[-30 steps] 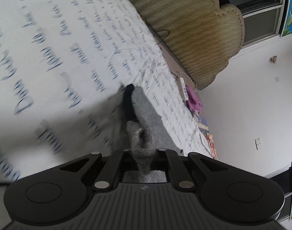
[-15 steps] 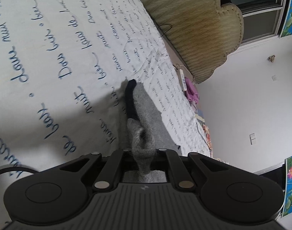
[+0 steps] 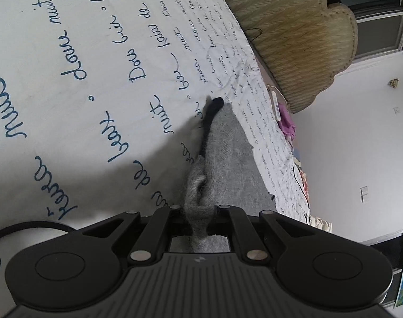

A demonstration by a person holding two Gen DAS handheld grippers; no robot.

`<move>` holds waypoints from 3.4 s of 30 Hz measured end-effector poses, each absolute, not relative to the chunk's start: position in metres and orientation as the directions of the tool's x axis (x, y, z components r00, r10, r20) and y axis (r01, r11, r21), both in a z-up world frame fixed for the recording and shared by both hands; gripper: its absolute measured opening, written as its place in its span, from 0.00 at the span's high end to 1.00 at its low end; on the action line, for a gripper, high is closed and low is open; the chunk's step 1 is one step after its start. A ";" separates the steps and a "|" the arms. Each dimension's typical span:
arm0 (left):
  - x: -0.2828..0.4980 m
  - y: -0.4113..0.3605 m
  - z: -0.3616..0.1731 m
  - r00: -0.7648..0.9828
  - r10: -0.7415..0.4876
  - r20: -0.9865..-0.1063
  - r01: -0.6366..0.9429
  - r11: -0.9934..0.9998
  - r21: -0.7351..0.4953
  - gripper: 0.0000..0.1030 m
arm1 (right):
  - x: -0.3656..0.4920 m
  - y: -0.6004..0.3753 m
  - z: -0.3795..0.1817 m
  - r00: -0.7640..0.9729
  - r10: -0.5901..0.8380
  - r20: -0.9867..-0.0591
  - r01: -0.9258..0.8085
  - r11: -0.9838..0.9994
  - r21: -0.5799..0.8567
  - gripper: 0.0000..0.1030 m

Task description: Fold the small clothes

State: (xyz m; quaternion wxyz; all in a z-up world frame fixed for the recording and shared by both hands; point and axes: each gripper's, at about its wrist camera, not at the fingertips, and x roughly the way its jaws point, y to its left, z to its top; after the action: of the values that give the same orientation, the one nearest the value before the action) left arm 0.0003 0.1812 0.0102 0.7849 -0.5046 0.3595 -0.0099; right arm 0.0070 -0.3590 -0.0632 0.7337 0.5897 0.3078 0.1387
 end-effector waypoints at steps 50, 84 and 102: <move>0.123 0.054 0.031 0.813 0.086 -0.576 -0.162 0.983 -0.082 0.32 | 0.183 -0.236 -0.043 0.796 0.234 -0.558 -0.150 0.970 0.193 0.52; -0.015 0.020 0.044 0.825 0.028 -0.565 -0.169 0.965 -0.200 0.93 | 0.185 -0.164 0.042 0.657 0.485 -0.578 -0.307 0.872 0.382 0.31; -0.007 0.009 0.023 0.814 -0.049 -0.579 -0.063 0.983 -0.172 0.93 | 0.198 0.082 0.005 0.302 0.306 -0.903 -0.667 0.744 0.029 0.65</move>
State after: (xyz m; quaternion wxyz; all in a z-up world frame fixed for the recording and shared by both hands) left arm -0.0069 0.0086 0.0231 0.9479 -0.0917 0.3050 0.0039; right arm 0.1984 0.0818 0.0051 0.7868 -0.1794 0.5032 0.3091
